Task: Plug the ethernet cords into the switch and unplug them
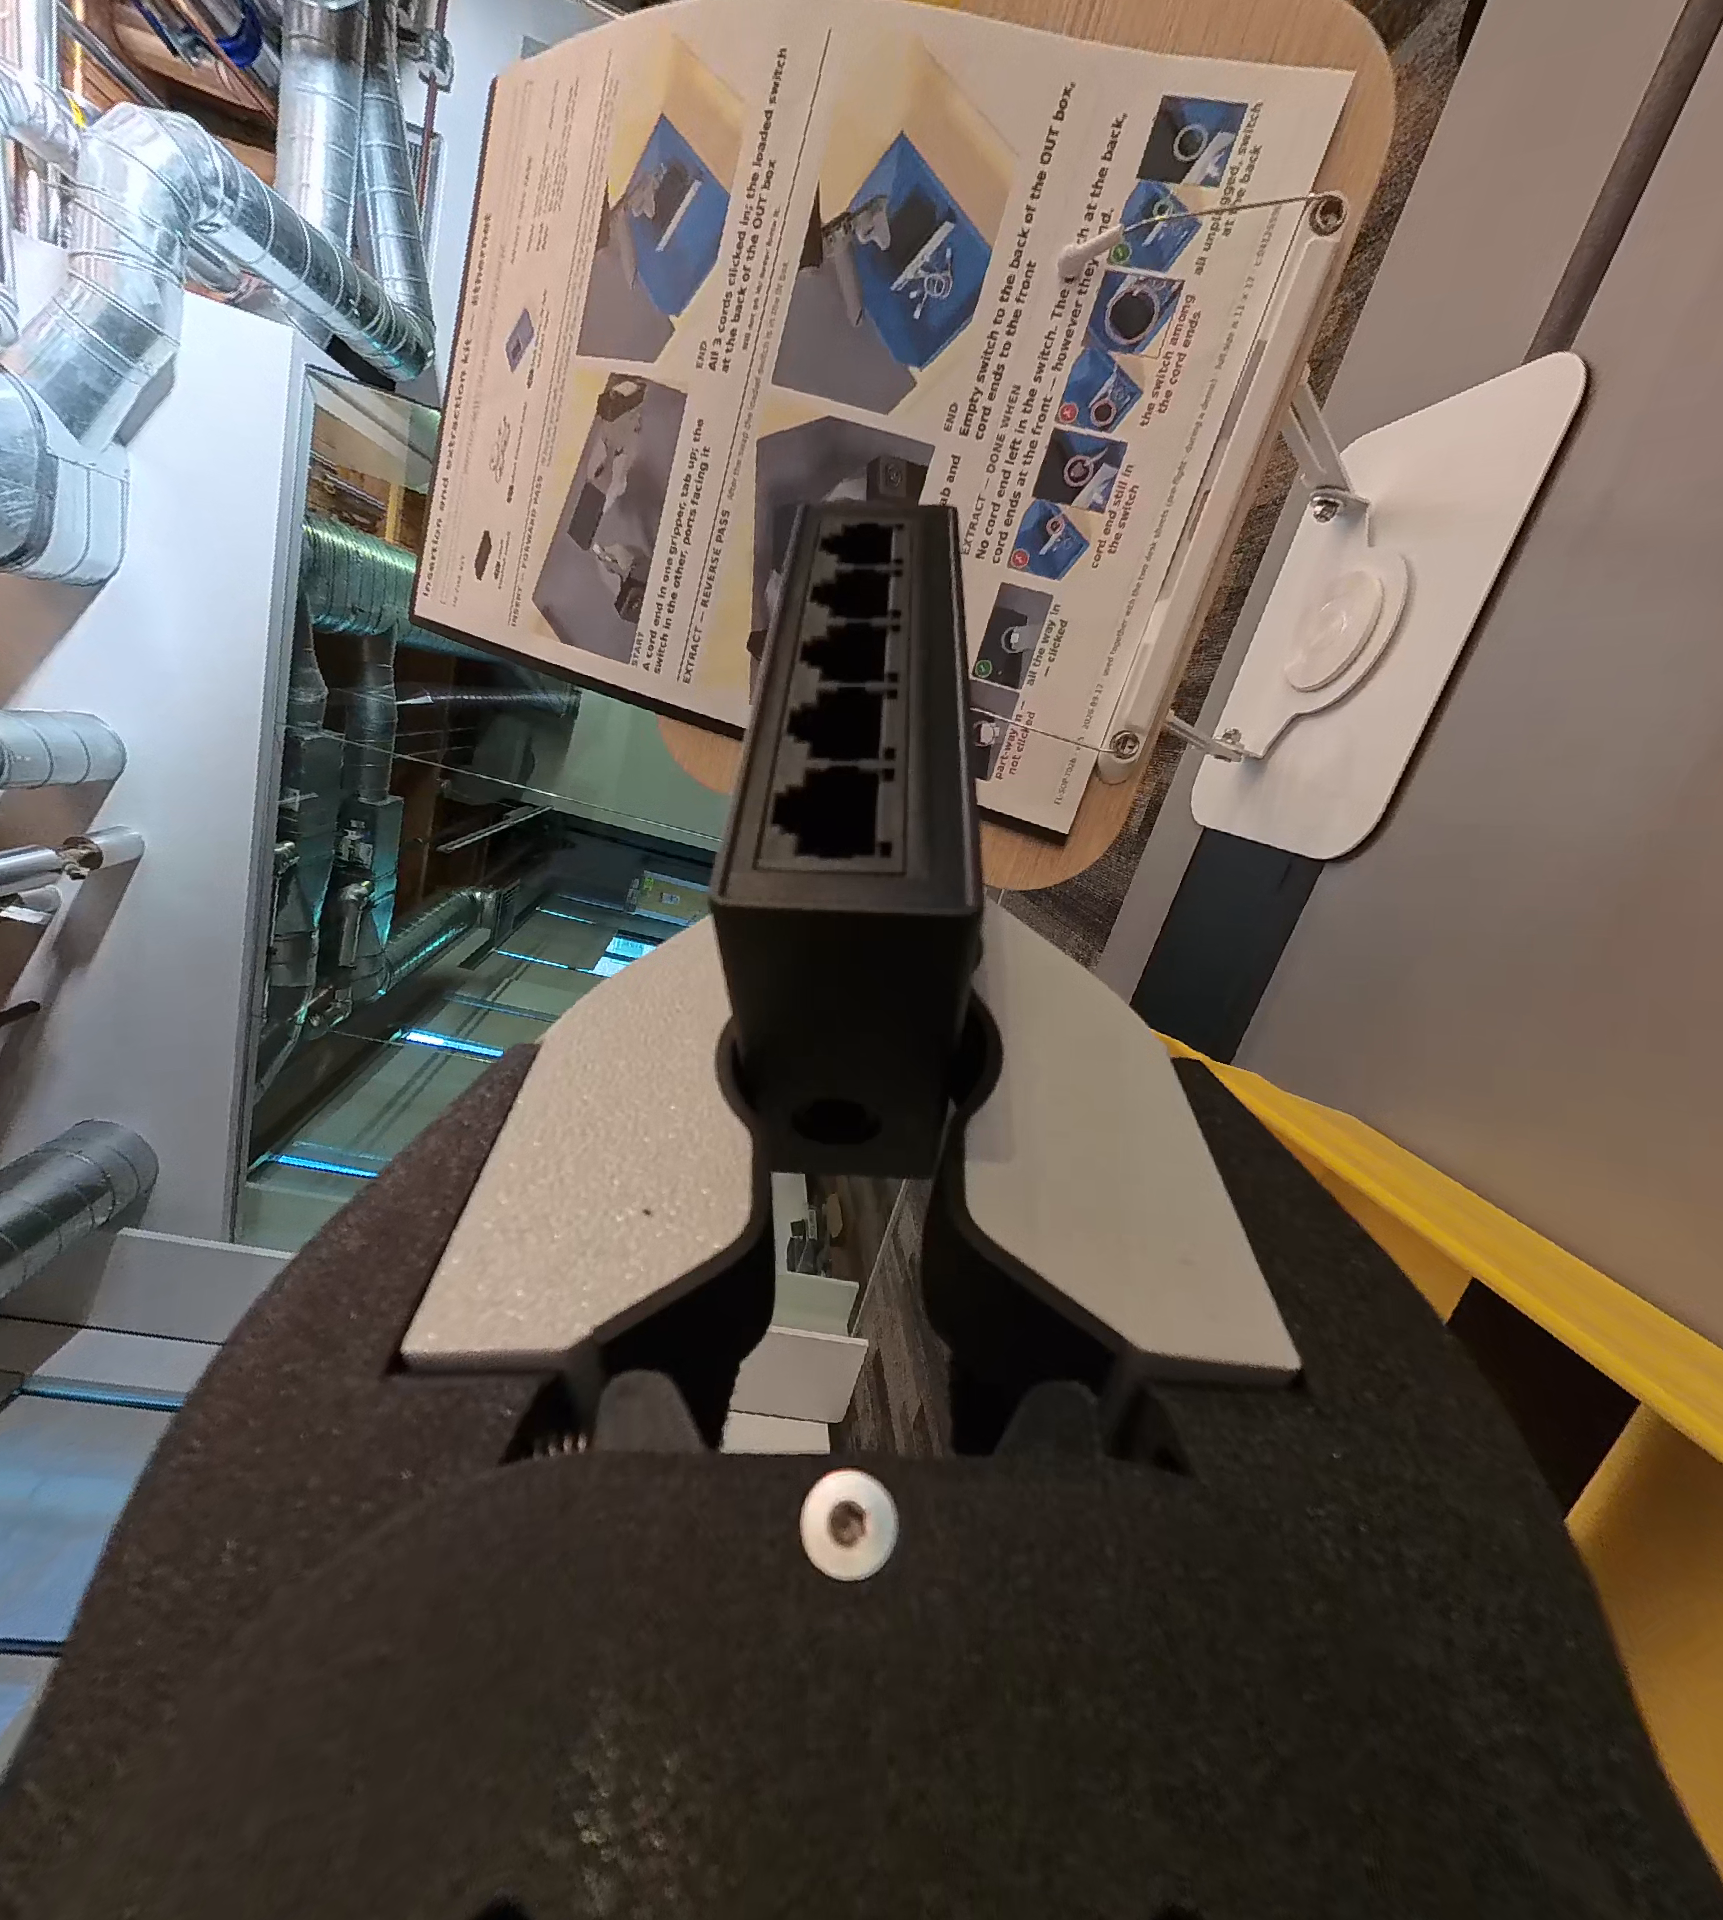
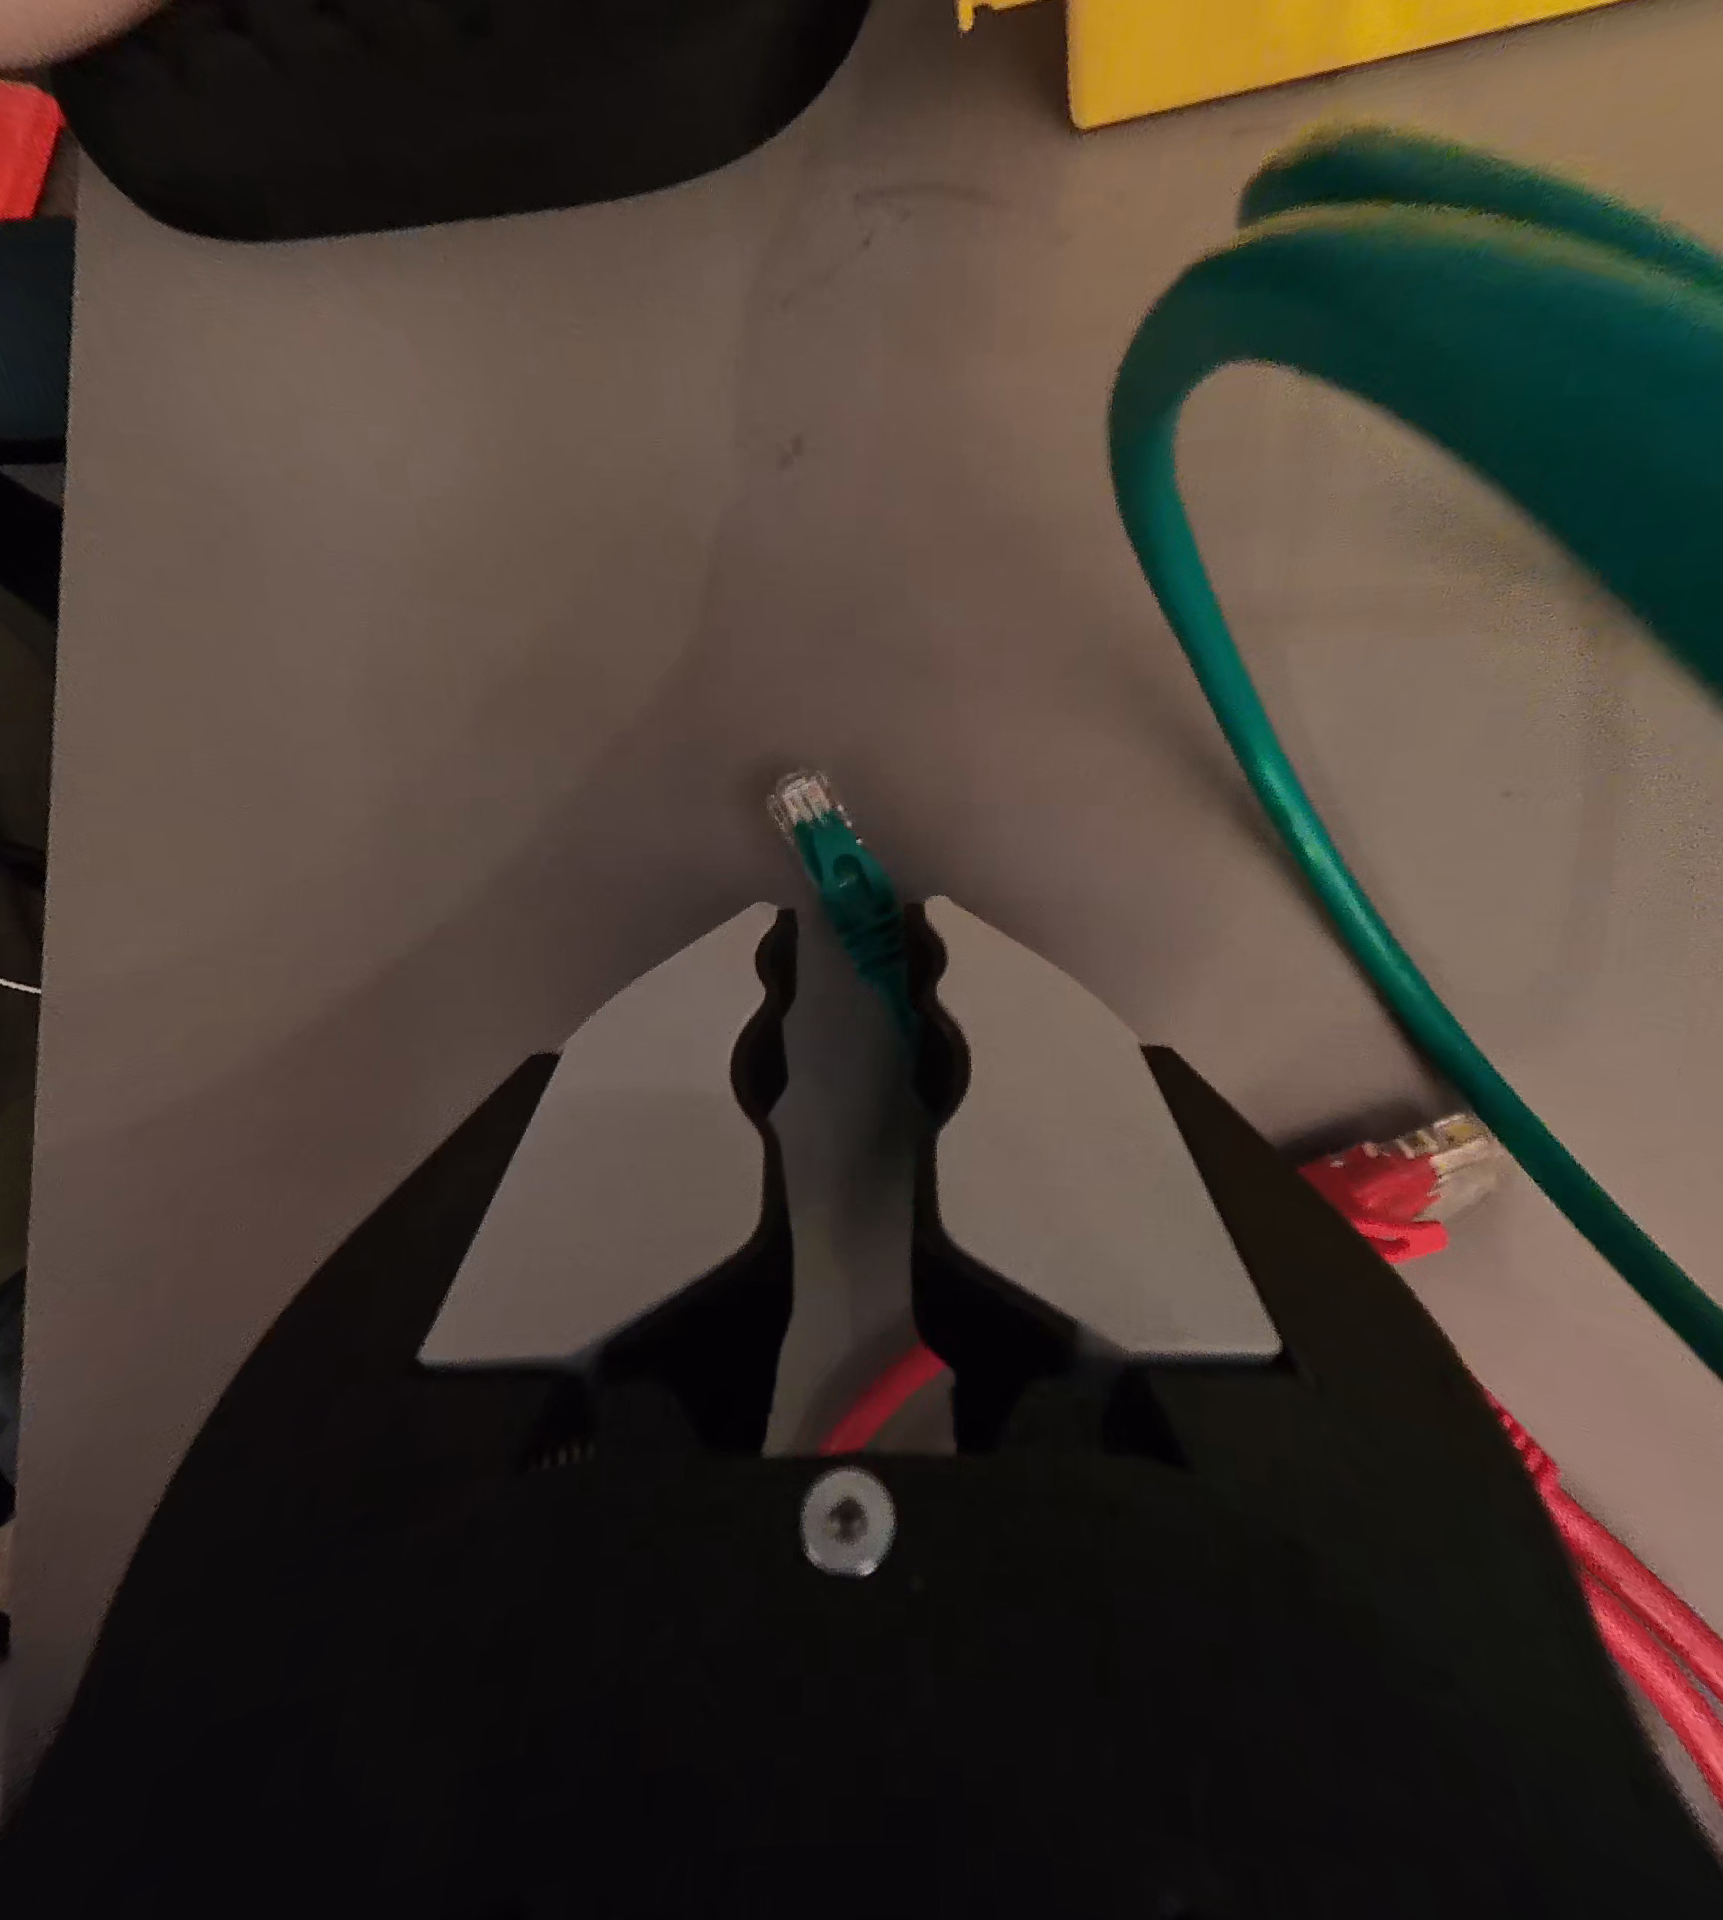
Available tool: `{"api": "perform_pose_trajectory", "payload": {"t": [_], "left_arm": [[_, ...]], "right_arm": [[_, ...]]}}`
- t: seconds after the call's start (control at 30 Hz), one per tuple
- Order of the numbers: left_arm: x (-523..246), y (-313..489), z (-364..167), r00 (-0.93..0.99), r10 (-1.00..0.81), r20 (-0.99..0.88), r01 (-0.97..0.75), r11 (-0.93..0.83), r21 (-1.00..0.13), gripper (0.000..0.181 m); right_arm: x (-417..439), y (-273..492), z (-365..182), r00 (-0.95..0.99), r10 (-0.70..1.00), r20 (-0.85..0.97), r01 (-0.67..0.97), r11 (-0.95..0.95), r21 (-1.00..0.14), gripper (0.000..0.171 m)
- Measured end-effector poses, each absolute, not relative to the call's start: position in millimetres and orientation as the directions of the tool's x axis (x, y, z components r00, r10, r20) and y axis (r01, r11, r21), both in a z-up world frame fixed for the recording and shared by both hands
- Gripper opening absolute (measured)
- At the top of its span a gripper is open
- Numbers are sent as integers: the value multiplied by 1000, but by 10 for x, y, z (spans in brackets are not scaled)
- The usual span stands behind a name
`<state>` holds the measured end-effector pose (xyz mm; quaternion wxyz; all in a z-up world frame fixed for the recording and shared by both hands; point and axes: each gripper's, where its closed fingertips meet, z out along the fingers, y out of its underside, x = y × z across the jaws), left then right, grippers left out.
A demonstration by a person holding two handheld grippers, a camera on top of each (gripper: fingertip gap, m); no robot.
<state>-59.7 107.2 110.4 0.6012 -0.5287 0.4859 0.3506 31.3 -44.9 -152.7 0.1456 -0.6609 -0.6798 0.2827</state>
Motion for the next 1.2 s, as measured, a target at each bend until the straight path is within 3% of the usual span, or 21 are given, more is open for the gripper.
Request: {"api": "perform_pose_trajectory", "payload": {"t": [0.27,0.67,1.03,1.2], "left_arm": [[-590,1070,1104,280,-93,-955,-935,197,-293,29],[-581,1065,1104,280,-93,-956,-935,199,-293,29],[-582,1070,1105,279,-88,-956,-935,201,-291,29],[-590,1060,1130,286,-81,-955,-931,212,-297,29]], "right_arm": [[291,-443,-1535,-74,976,-203,820,-56,-570,18],[302,-458,-1560,-142,987,-81,818,70,-571,20],[285,-402,-1554,-235,964,123,754,261,-603,14],[245,-226,-1034,-167,948,271,671,311,-674,13]]}}
